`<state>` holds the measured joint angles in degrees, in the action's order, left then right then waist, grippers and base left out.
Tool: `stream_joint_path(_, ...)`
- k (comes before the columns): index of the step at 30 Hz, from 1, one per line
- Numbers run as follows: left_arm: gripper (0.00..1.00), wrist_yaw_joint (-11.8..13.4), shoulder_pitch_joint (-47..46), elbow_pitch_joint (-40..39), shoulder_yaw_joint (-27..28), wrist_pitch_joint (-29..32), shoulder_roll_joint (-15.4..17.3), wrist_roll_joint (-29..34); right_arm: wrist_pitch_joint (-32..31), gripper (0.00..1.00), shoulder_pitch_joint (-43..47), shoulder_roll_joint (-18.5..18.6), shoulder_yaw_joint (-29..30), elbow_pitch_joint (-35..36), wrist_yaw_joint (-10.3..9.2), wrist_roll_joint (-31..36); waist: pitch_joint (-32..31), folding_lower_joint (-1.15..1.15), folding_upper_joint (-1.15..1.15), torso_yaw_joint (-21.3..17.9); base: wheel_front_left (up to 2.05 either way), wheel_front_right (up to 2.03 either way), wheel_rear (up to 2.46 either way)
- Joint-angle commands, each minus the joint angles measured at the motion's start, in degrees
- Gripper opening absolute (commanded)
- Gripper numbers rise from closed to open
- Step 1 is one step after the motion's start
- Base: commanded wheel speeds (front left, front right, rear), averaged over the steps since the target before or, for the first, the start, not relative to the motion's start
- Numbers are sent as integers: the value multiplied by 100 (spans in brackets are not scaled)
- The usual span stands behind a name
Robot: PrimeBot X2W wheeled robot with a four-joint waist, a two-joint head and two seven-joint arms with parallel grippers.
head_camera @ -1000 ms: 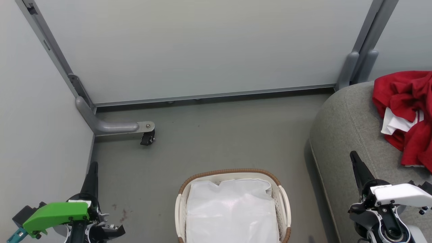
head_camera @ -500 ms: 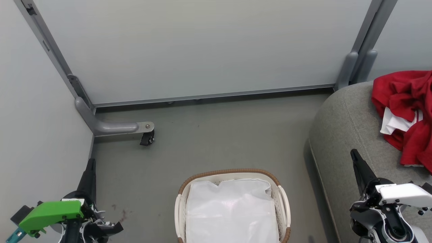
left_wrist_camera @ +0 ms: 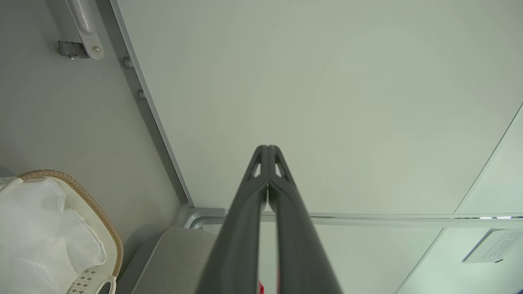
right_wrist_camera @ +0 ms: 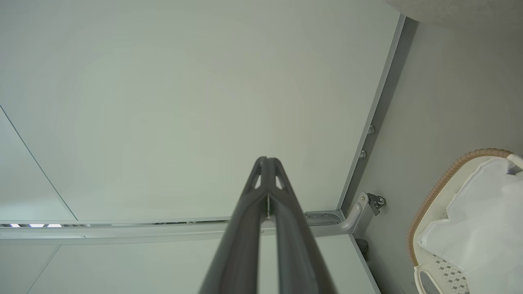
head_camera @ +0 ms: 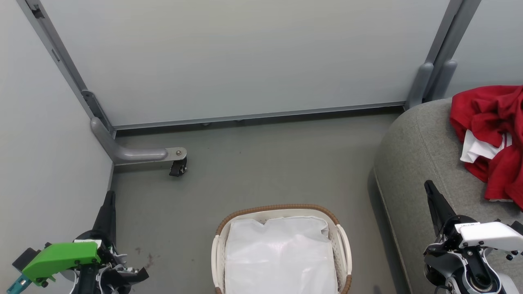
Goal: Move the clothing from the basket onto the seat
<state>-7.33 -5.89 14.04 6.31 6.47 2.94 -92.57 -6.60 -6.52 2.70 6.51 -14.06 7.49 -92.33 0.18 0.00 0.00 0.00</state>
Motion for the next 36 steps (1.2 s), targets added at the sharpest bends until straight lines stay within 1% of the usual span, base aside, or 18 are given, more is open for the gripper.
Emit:
stream_joint_path(1, 0, -29, -61, -9, 22, 4, 21, 0, -11, 0, 61, 34, 11, 17, 0, -17, 0, 0, 0, 0, 0, 0, 0)
stream_joint_path(36, 0, -28, -62, -10, 31, 18, 9, 16, -10, 0, 61, 34, 11, 17, 0, -18, 0, 0, 0, 0, 0, 0, 0)
